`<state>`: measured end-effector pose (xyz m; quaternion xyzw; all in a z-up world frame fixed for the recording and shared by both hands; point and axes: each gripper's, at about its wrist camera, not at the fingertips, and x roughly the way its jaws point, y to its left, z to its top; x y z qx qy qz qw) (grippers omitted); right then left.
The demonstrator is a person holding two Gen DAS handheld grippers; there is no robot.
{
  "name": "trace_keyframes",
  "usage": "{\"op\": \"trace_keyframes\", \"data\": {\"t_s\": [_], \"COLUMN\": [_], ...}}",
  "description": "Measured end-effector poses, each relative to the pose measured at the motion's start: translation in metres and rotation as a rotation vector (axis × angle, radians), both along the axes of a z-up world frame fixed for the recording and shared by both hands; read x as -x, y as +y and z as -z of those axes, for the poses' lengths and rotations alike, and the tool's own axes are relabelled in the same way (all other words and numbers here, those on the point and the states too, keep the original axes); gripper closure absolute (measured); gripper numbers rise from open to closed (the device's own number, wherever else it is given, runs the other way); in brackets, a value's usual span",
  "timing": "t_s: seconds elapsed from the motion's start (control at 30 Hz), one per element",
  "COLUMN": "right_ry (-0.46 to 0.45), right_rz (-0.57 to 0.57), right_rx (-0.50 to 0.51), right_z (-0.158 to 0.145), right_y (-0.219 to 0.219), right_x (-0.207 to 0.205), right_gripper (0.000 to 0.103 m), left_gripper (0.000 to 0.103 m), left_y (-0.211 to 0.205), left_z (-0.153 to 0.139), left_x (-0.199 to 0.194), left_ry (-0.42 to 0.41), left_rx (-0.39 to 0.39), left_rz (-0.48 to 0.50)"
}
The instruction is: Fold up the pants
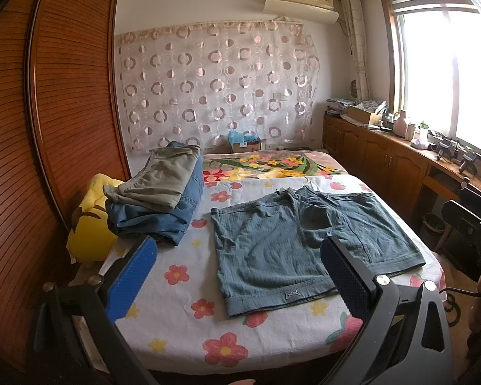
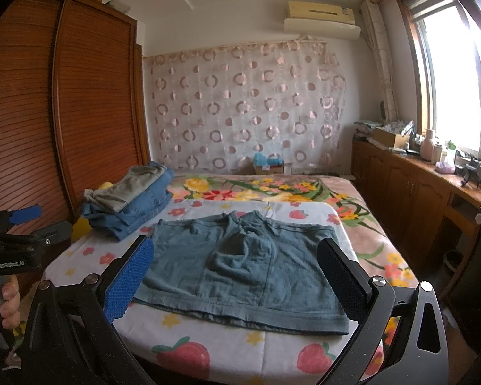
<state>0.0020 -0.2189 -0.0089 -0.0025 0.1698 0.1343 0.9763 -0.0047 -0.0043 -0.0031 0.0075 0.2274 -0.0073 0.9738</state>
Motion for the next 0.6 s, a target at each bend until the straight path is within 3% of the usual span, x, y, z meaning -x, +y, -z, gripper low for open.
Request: {"op": "trace_keyframes", "data": {"t_s": [0.6], "right_ry": [0.001], "right_rz": [-0.001], "right_rx": [-0.002], "right_z": [0.0000], "right_y": [-0.0005], "right_x": [0.0007], "right_gripper": [0.000], "left_gripper": [0.000], "left_y": [-0.0003], "left_z": [0.0000], "left_x": [0.0003], "left_ry": [0.000], "left_rx": [0.002], "left_rz": [0.003]}}
